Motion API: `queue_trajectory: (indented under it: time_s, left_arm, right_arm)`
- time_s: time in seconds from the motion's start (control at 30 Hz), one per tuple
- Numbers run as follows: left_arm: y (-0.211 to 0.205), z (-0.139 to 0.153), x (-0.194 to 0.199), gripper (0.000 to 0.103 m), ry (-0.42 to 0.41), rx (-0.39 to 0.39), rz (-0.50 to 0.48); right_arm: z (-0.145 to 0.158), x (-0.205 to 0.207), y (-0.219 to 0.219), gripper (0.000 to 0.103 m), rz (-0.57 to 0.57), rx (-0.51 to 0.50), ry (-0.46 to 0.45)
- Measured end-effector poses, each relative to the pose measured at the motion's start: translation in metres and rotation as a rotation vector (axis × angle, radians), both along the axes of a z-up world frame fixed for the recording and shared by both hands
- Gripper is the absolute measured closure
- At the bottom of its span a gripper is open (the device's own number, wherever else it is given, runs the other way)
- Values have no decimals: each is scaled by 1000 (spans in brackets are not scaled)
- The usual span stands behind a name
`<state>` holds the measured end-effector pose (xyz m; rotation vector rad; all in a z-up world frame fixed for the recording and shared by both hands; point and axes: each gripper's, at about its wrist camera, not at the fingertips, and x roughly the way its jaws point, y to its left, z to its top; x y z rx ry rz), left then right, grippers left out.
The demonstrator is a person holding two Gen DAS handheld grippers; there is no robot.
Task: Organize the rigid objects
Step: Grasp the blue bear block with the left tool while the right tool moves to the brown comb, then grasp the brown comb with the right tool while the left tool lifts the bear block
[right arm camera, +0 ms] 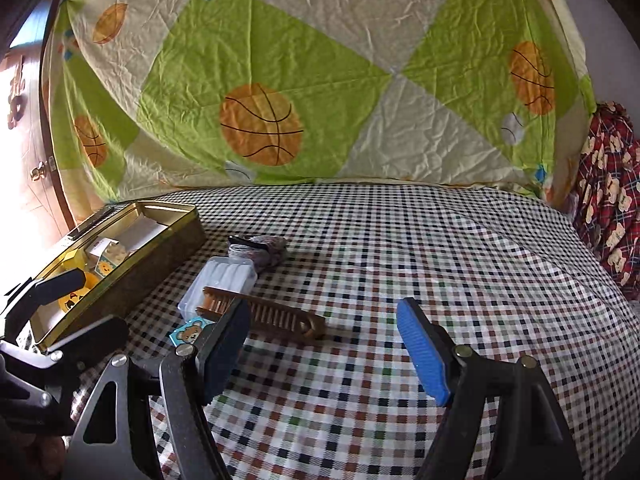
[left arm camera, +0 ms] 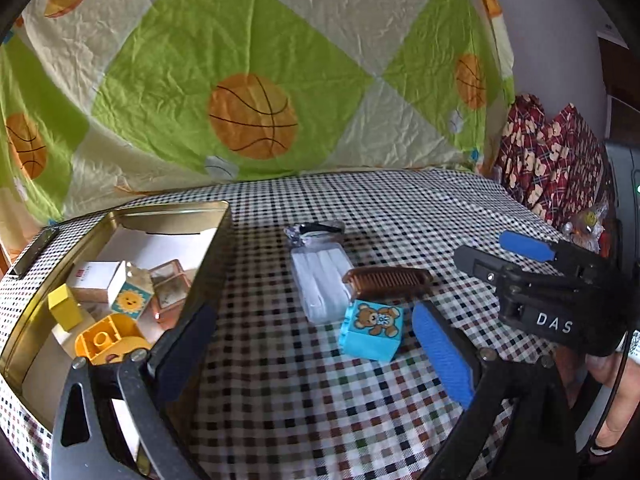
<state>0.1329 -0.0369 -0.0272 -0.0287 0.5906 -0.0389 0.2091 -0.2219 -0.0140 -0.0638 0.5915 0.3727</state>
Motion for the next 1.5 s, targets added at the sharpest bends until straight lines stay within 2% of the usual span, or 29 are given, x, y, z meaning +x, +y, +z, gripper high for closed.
queue_trajectory:
  time_s: [0.27, 0.4, 0.47, 0.5, 0.53, 0.6, 0.67, 0.87, 1.07, 1.37, 1.5]
  left_arm:
    - [-27, -12, 22, 3, 86, 40, -63]
    - [-34, -22, 35, 13, 168, 47, -101]
    - [-35, -27, 40, 24, 198, 45, -113]
    - [-35, -28, 42, 40, 207, 40, -122]
    - [-34, -31, 45, 60, 227, 23, -136]
    - [-30, -31, 44, 61, 237, -8, -151]
    - [-27, -28, 38, 61, 213, -6, -149]
    - [4, -19, 26, 61, 120, -9, -27]
    - [22, -19, 24, 61, 93, -36, 34]
    - [32, -21, 25, 61, 96, -87, 57]
    - [32, -22, 29, 61, 92, -82, 55]
  right_arm:
    - [1, 8, -24, 26, -49, 52, 12]
    - [0, 8, -22, 25, -50, 50, 12]
    - [-1, 9, -20, 25, -48, 49, 15]
    - [-1, 10, -19, 25, -46, 49, 19]
    - [-2, 11, -18, 25, -43, 50, 23]
    - [-3, 12, -15, 25, -35, 52, 31]
    - [-4, 14, -12, 25, -26, 47, 39]
    - [-10, 23, 7, 25, 29, 4, 84]
    - [-20, 25, 45, 25, 183, -156, 98]
    - [-27, 48, 57, 25, 293, -132, 159]
    - [-24, 49, 60, 25, 346, -150, 121]
